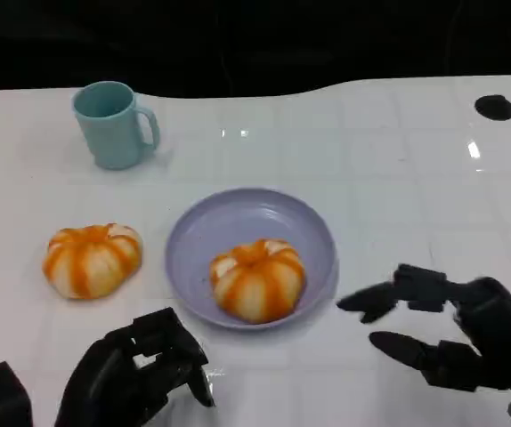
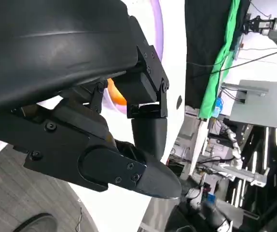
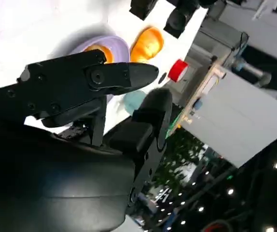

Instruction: Grasp the bread from the table and place it into the plate.

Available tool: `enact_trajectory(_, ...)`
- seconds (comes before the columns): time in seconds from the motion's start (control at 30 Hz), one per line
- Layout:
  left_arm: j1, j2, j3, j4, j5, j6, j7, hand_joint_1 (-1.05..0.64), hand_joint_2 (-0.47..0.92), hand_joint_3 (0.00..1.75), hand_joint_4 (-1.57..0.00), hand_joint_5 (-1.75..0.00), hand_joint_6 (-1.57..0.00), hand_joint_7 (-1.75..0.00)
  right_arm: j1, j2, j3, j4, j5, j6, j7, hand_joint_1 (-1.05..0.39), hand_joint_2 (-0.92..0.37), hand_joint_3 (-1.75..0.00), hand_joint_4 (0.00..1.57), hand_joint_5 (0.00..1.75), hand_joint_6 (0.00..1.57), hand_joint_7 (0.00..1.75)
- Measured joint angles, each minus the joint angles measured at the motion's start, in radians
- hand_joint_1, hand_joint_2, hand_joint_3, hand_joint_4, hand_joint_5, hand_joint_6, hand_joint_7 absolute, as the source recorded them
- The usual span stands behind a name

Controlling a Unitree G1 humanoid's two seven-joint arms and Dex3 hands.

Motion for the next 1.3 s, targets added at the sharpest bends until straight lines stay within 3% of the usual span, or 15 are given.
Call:
enact_trajectory(0.03, -0.001, 0.001, 0.0, 0.0, -0.001, 0.0, 0.0, -0.93, 0.84, 0.0, -0.67, -1.75, -0.94, -1.02, 0.013, 0.001, -0.009, -0.009, 0.017, 0.007, 0.008, -0.23, -0.65, -0.92, 0.71, 1.62, 0.73, 1.22)
enact_trajectory(0.1, -0.002, 0.006, 0.002, 0.003, -0.005, 0.0, 0.0, -0.93, 0.84, 0.0, -0.68, -1.75, -0.95, -1.01, 0.037, 0.006, -0.025, -0.014, 0.044, 0.025, 0.02, -0.24, -0.57, -1.03, 0.73, 1.71, 0.72, 1.3)
enact_trajectory(0.23, -0.003, 0.014, 0.011, 0.007, -0.007, 0.0, 0.0, -0.94, 0.85, 0.01, -0.68, -1.75, -0.95, -1.01, 0.07, 0.029, -0.03, -0.012, 0.047, 0.032, 0.033, -0.24, -0.53, -1.09, 0.72, 1.74, 0.7, 1.37)
enact_trajectory(0.4, -0.003, 0.017, 0.018, 0.007, -0.008, 0.0, -0.004, -0.94, 0.85, 0.0, -0.68, -1.74, -0.96, -1.0, 0.082, 0.065, -0.05, 0.009, 0.026, 0.014, 0.03, -0.28, -0.53, -1.08, 0.72, 1.75, 0.7, 1.41)
enact_trajectory(0.6, 0.0, 0.01, 0.024, 0.007, -0.014, -0.003, -0.004, -0.93, 0.84, 0.0, -0.72, -1.71, -1.0, -0.92, 0.076, 0.092, -0.062, 0.059, 0.024, -0.014, 0.038, -0.33, -0.59, -0.95, 0.72, 1.75, 0.7, 1.41)
enact_trajectory(0.97, -0.001, 0.008, 0.045, 0.012, -0.023, -0.003, -0.006, -0.92, 0.84, 0.0, -0.71, -1.71, -0.99, -0.93, 0.058, 0.13, -0.062, 0.12, 0.043, -0.028, 0.084, -0.34, -0.59, -0.94, 0.74, 1.75, 0.72, 1.41)
enact_trajectory(1.3, -0.002, 0.01, 0.058, 0.014, -0.032, -0.003, -0.013, -0.92, 0.84, 0.0, -0.71, -1.71, -0.99, -0.93, 0.04, 0.133, -0.063, 0.149, 0.028, -0.065, 0.089, -0.36, -0.59, -0.9, 0.76, 1.74, 0.76, 1.34)
